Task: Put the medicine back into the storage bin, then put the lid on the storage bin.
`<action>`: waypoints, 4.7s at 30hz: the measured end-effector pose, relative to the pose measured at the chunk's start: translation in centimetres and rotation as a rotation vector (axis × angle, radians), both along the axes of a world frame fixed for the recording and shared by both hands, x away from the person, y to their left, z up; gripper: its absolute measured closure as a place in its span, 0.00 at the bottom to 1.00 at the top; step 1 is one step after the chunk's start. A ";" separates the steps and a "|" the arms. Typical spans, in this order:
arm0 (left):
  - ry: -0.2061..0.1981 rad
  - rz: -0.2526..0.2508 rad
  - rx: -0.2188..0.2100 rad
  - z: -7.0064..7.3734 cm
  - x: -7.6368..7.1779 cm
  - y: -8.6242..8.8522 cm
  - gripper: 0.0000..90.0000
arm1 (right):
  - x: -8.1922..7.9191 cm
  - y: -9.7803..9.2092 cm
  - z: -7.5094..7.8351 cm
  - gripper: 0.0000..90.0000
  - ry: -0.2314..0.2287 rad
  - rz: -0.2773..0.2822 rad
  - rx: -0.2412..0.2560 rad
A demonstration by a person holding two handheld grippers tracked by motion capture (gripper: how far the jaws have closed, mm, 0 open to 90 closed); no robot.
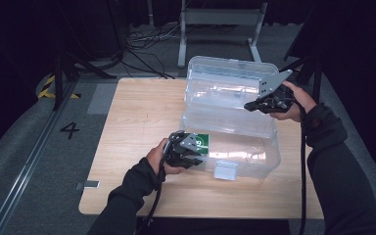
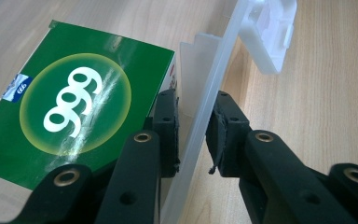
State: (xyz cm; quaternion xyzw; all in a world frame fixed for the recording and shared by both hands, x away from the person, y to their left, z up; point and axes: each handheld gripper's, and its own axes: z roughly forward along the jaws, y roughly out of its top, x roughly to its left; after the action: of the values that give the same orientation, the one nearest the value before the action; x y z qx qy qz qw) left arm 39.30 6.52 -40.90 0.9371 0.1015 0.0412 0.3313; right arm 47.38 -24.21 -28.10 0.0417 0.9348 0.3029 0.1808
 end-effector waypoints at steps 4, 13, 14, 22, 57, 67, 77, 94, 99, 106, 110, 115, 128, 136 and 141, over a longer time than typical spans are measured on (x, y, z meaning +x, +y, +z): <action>0.003 0.001 -0.007 0.0 -0.1 -0.1 0.83 | -0.3 -0.2 0.0 1.00 -0.005 0.006 0.003; 0.001 0.002 -0.009 0.0 -0.2 -0.1 0.83 | -1.0 -0.4 -0.2 1.00 -0.012 -0.002 0.013; 0.003 0.002 -0.010 -0.1 -0.2 -0.1 0.83 | -1.1 -0.4 -0.2 1.00 -0.014 0.004 0.016; 0.002 0.003 -0.010 -0.1 -0.2 -0.1 0.83 | -2.2 -0.3 -0.2 1.00 -0.023 0.004 0.018; -0.001 0.002 -0.002 -0.1 -0.7 -0.1 0.81 | -6.1 0.1 -0.7 0.99 -0.043 0.023 0.017; -0.007 0.002 0.006 0.0 -0.7 -0.2 0.80 | -7.0 0.2 -1.3 0.99 -0.046 0.027 0.017; -0.008 0.002 0.011 0.0 -0.7 -0.3 0.80 | -7.7 0.3 -1.7 0.99 -0.050 0.032 0.018; -0.087 0.024 -0.003 1.2 -2.0 0.1 0.56 | -8.7 0.5 -2.1 0.98 -0.062 0.040 0.018; -0.105 0.007 -0.076 3.7 -3.3 1.4 0.46 | -9.1 0.7 -2.2 0.98 -0.071 0.045 0.012; -0.171 0.115 -0.268 8.2 -4.5 4.5 0.42 | -9.8 1.2 -2.7 0.98 -0.068 0.064 -0.010; -0.220 0.210 -0.310 9.7 -3.6 5.6 0.43 | -10.2 1.2 -3.2 0.98 -0.055 0.080 -0.013; -0.269 0.317 -0.288 10.6 -1.5 5.4 0.43 | -10.8 1.3 -3.4 0.97 -0.081 0.072 -0.026; -0.269 0.325 -0.307 11.3 1.8 4.4 0.63 | -11.2 1.2 -3.8 0.96 -0.091 0.063 -0.015; -0.243 0.352 -0.312 11.7 2.9 4.3 0.76 | -11.7 1.3 -4.2 0.96 -0.102 0.066 -0.019; -0.225 0.345 -0.322 11.6 3.2 4.0 0.83 | -11.9 1.4 -4.3 0.95 -0.112 0.065 -0.026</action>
State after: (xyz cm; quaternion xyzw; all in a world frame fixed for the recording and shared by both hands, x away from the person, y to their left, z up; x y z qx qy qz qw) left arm 42.53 10.53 -29.30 0.8308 0.2276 0.1843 0.4734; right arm 35.48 -22.85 -32.44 -0.0079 0.9279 0.2986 0.2233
